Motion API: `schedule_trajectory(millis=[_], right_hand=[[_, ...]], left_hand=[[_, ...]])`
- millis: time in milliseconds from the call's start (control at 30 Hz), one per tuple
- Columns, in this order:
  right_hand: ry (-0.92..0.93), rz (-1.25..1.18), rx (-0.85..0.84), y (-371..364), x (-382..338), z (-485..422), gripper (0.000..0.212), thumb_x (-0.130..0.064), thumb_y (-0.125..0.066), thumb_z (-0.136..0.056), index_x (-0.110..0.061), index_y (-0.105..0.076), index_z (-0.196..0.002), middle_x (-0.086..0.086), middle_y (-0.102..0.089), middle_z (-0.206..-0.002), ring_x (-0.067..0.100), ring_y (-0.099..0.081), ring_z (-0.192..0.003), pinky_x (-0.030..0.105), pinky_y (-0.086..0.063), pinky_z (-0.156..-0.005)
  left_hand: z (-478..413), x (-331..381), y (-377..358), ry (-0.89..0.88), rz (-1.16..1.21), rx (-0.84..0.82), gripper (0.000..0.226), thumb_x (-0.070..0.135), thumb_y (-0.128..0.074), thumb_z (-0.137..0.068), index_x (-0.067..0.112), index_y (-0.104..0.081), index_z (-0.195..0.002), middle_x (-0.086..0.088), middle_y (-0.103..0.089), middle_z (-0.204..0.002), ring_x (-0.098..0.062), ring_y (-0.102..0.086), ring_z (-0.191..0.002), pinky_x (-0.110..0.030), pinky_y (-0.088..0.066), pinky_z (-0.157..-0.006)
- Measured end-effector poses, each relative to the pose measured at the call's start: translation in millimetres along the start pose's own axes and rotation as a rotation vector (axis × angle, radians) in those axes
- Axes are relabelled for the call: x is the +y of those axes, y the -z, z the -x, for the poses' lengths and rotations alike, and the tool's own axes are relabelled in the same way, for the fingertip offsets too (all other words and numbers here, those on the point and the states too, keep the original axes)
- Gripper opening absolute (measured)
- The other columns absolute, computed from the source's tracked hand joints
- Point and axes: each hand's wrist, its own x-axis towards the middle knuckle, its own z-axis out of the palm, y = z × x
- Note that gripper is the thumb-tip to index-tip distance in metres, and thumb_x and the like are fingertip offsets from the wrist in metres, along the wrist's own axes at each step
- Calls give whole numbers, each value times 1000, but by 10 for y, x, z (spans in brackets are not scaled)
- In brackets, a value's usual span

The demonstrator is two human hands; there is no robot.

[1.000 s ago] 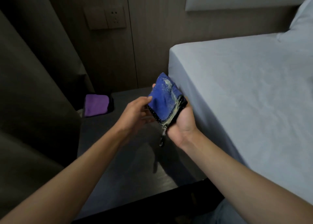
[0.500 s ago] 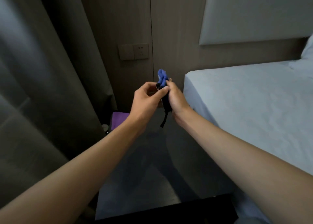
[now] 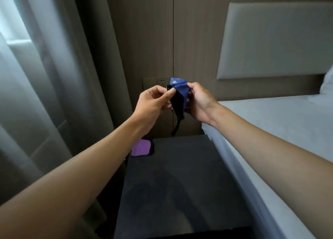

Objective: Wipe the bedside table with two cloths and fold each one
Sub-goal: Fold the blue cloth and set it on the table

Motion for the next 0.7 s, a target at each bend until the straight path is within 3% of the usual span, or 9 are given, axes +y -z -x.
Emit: schedule_trajectory(millis=[133,233,333,433,500,567,700], right_hand=[[24,-60,-20,-124,-240,108,32,-34,-37,-99,-14,-61,-108,5,-64,-78,21,-60,-71,34,-48,-71],[70,-78,-50,-224,-410,227,30,-32,-38,-99,-13,-61,-102,4,-61,-75,21,-59,-66,35,-51,-66],[117,-62,-54,-326,-562,367,31,-29,-37,-101,-8,-60,-98,5,-65,-60,18,-63,-49,42,-55,-62],[140,1,-69,-411,-695,485,31,-30,-36,-101,-10,-58,-92,1,-61,-50,18,-60,-46,48,-55,-72],[148,62,-75,-441,-761,522,29,-33,-36,-99,-16,-57,-88,-2,-57,-52,16,-54,-51,43,-51,-72],[168,86,-66,-452,-811,556,27,-33,-37,-98,-19,-54,-83,-5,-55,-51,12,-51,-49,32,-44,-62],[186,49,-59,-421,-892,612,29,-33,-36,-97,-19,-56,-83,-4,-56,-55,15,-50,-55,27,-41,-57]], left_hand=[[-23,227,5,-24,70,-24,20,15,-64,-93,14,-59,-74,-2,-63,-69,-11,-54,-61,-21,-50,-59],[21,413,1,-25,122,-66,18,23,-66,-92,13,-63,-78,-10,-64,-80,-19,-56,-72,-29,-48,-68],[70,575,-45,-27,126,-67,19,22,-61,-96,10,-60,-81,-10,-58,-75,-16,-56,-64,-26,-49,-61],[128,756,-90,-10,155,-16,15,16,-59,-95,10,-58,-82,-4,-58,-69,-15,-55,-62,-26,-48,-59],[165,866,-118,60,163,33,7,15,-54,-90,9,-57,-87,-3,-59,-69,-16,-54,-63,-27,-48,-61],[200,937,-156,105,132,85,8,16,-51,-88,11,-57,-85,-2,-57,-67,-14,-53,-57,-25,-48,-59],[223,1018,-186,17,97,203,16,13,-48,-91,13,-57,-78,0,-60,-64,-13,-56,-59,-29,-48,-64]])
